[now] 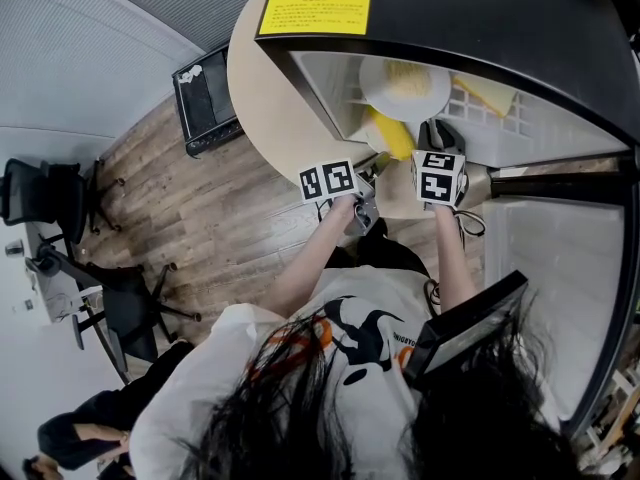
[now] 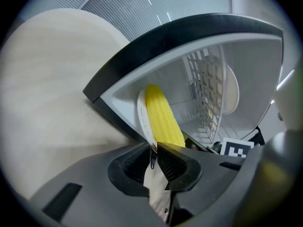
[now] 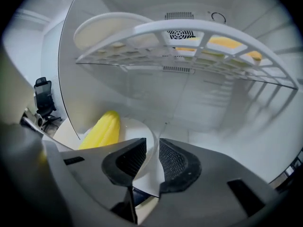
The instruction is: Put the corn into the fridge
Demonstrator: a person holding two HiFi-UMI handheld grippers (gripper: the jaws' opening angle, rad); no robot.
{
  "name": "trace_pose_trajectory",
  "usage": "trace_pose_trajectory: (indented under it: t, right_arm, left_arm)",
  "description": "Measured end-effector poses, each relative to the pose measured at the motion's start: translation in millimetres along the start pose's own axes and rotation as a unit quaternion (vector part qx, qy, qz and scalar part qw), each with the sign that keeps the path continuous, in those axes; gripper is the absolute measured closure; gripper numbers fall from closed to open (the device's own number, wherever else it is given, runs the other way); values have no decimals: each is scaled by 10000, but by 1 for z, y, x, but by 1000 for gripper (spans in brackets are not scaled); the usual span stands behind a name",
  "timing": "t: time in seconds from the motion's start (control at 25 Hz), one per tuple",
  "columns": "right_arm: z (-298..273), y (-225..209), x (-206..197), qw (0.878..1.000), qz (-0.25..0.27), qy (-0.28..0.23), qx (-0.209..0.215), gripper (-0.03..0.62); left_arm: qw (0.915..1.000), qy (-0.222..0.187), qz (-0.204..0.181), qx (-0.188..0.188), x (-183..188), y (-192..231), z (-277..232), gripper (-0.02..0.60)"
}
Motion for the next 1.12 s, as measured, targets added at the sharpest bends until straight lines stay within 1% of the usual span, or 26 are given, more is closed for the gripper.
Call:
trace_pose_trajectory:
  t: [0.12,0.28,0.36,0.56,0.64,0.76,0.84,0.96,1.12]
  right_arm:
    - [13,-4,-4,9997,-161,-175,-80,505]
    - [30,-12,-12,9963,-754,-403,-103,505]
    - [34,-13,-16,9947,-934,-414,-68,505]
    - [42,-15,-29,9928,-1138,-356,-79,505]
    - [43,-15,-33,9916,-1239,-365,-52,505]
    - [43,-14,-36,9890,-1422,-412,30,505]
    - [43,-12,-36,9863,-1574,-475,99,505]
    - [44,-8,-34,9828,-1747,-563,192,505]
    - [47,4,-31,9800,-1879,-589,299,505]
  left_arm:
    - [9999,-61,147,-17,1,-2,-4,528]
    - [9999,-119,121,15,7,-8,-12,528]
    - [9998,-154,129,40,12,-10,-16,528]
    - [9996,-221,140,97,19,-16,-25,528]
    - [9996,-250,59,100,19,-17,-27,528]
    - [9992,-305,-205,174,17,-18,-27,525]
    - [9986,-326,-357,217,17,-20,-25,506]
    - [9985,-286,-415,192,12,-22,-18,480]
    - [9981,-177,-586,107,3,-20,-2,479]
Point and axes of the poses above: the fingertips, and each gripper's own axes: z backward along the fingers, y to its left, x out of its top, the point moved 6 cm from there along z, backward along the fingers, and after that the axes turned 14 degrees about x, right-handed, at the moved point
